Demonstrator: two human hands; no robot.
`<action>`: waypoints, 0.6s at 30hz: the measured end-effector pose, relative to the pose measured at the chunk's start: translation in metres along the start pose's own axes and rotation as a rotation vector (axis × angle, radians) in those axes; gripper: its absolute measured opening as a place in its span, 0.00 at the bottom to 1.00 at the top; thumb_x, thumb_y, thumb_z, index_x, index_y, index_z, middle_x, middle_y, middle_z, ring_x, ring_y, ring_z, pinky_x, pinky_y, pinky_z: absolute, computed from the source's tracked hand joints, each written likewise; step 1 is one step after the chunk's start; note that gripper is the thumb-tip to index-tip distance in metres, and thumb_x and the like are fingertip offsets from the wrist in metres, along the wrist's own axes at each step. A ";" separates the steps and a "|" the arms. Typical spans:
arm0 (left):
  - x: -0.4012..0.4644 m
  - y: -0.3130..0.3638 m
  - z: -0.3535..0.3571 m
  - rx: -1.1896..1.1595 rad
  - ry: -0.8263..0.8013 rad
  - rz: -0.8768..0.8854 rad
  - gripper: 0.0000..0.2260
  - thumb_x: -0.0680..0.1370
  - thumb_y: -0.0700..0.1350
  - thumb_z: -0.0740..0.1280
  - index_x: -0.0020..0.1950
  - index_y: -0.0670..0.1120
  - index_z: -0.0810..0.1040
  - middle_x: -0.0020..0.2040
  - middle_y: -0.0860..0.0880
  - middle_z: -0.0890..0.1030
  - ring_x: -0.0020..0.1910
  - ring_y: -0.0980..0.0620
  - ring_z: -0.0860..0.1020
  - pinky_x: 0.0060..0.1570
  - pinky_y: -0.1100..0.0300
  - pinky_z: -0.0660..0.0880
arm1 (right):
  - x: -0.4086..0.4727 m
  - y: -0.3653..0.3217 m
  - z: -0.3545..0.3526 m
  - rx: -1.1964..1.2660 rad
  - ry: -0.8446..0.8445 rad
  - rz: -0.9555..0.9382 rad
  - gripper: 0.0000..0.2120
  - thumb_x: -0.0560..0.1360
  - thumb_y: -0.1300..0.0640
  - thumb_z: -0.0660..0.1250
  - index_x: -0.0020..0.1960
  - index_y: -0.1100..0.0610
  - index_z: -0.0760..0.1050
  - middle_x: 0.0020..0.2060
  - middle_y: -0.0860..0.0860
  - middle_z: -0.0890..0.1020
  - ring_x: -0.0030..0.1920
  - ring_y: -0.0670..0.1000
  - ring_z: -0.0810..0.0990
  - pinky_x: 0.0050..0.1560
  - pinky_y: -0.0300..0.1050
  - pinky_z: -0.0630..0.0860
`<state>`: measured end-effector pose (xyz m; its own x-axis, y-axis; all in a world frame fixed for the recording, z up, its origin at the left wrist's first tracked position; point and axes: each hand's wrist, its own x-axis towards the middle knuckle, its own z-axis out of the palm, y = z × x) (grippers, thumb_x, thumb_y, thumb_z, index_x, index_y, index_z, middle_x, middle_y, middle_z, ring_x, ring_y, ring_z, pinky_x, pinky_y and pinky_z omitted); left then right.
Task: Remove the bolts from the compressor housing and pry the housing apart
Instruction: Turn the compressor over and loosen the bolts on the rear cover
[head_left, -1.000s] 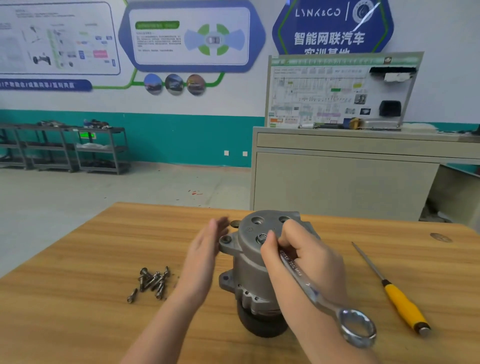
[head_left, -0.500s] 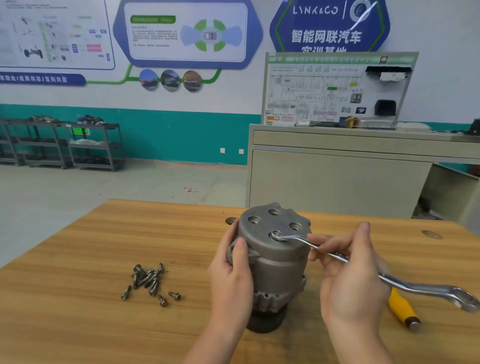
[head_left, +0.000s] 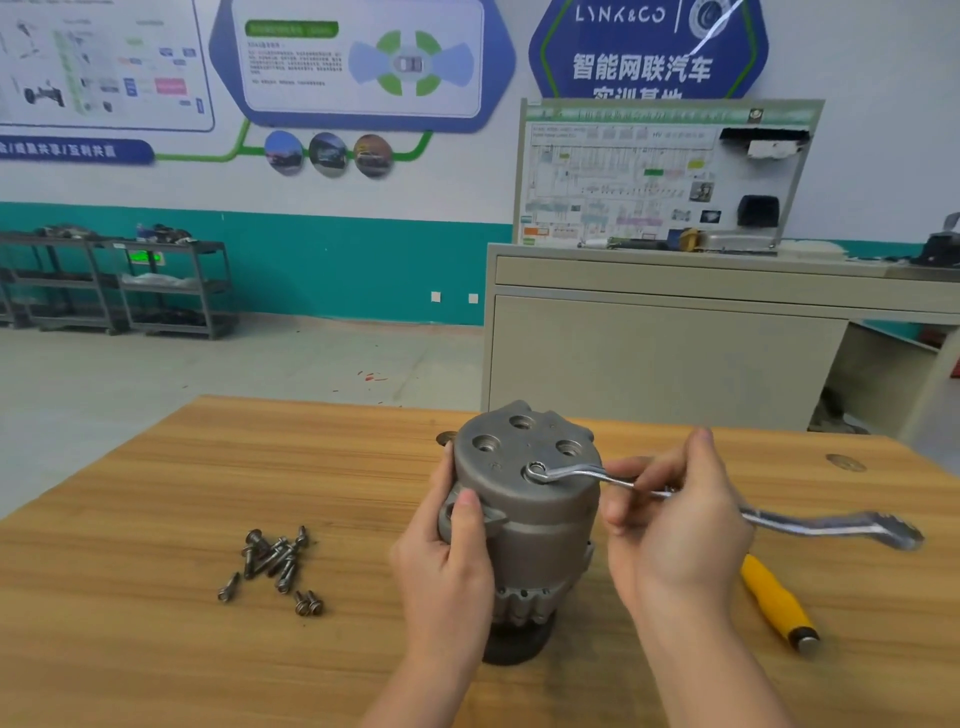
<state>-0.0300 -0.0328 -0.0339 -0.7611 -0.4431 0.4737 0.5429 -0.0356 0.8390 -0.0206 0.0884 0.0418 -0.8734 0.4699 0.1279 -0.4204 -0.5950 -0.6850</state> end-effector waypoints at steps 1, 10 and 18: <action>0.002 -0.001 -0.002 0.000 0.001 -0.014 0.17 0.78 0.49 0.61 0.66 0.54 0.76 0.60 0.65 0.79 0.62 0.67 0.76 0.60 0.71 0.72 | 0.006 -0.002 0.001 0.025 0.006 0.105 0.31 0.83 0.53 0.55 0.21 0.57 0.67 0.23 0.58 0.76 0.15 0.50 0.64 0.19 0.32 0.60; 0.019 0.000 -0.013 0.016 -0.145 -0.053 0.15 0.79 0.54 0.60 0.63 0.57 0.76 0.56 0.70 0.79 0.59 0.70 0.76 0.54 0.76 0.71 | 0.068 -0.011 0.032 -0.588 -0.154 0.377 0.10 0.73 0.63 0.73 0.38 0.64 0.73 0.20 0.52 0.77 0.17 0.44 0.73 0.19 0.32 0.70; 0.016 -0.012 -0.031 0.311 -0.558 0.023 0.49 0.58 0.67 0.78 0.72 0.71 0.54 0.69 0.73 0.68 0.68 0.73 0.65 0.61 0.77 0.65 | 0.046 0.010 0.110 -1.724 -0.683 -0.239 0.07 0.71 0.57 0.73 0.40 0.60 0.78 0.34 0.52 0.79 0.33 0.52 0.78 0.32 0.42 0.73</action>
<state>-0.0377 -0.0671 -0.0443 -0.8666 0.0958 0.4898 0.4964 0.2674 0.8259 -0.0915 0.0326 0.1199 -0.9594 -0.1351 0.2477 -0.2345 0.8699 -0.4338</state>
